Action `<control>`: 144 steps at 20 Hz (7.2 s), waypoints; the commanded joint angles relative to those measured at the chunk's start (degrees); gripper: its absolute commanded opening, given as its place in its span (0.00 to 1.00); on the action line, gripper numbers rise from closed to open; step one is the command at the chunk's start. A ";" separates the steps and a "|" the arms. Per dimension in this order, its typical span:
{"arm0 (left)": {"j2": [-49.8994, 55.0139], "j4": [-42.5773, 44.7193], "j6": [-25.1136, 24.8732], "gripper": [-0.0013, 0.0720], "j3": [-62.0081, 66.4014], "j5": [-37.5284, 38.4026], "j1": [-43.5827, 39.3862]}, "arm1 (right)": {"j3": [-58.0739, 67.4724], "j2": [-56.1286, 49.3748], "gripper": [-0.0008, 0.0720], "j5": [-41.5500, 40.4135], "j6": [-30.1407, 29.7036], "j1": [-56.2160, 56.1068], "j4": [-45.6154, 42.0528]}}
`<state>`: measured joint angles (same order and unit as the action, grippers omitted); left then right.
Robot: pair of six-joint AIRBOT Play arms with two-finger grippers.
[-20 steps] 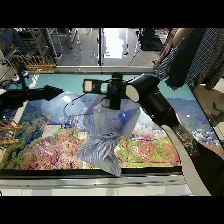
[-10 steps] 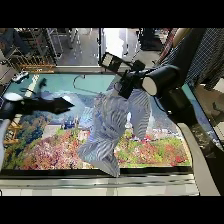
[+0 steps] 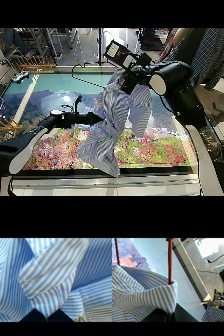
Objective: Fold the clothes and pants, and hang the long-sleeved shirts on hangers.
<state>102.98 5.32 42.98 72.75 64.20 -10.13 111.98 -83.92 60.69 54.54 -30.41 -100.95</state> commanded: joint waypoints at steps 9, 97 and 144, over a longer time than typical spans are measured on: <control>0.81 2.62 17.68 0.03 17.09 -7.15 13.57 | -0.02 0.37 0.04 8.94 -1.31 0.07 2.80; -29.73 29.77 32.02 0.75 22.73 33.09 -1.73 | 5.31 18.84 0.97 -21.66 49.00 117.50 1.90; -32.06 104.56 51.32 0.52 22.73 5.18 1.64 | -36.57 18.82 0.91 -17.00 16.33 17.44 25.16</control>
<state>70.85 109.47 94.19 95.44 69.76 -8.56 75.81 -65.01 45.54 71.37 -9.87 -74.87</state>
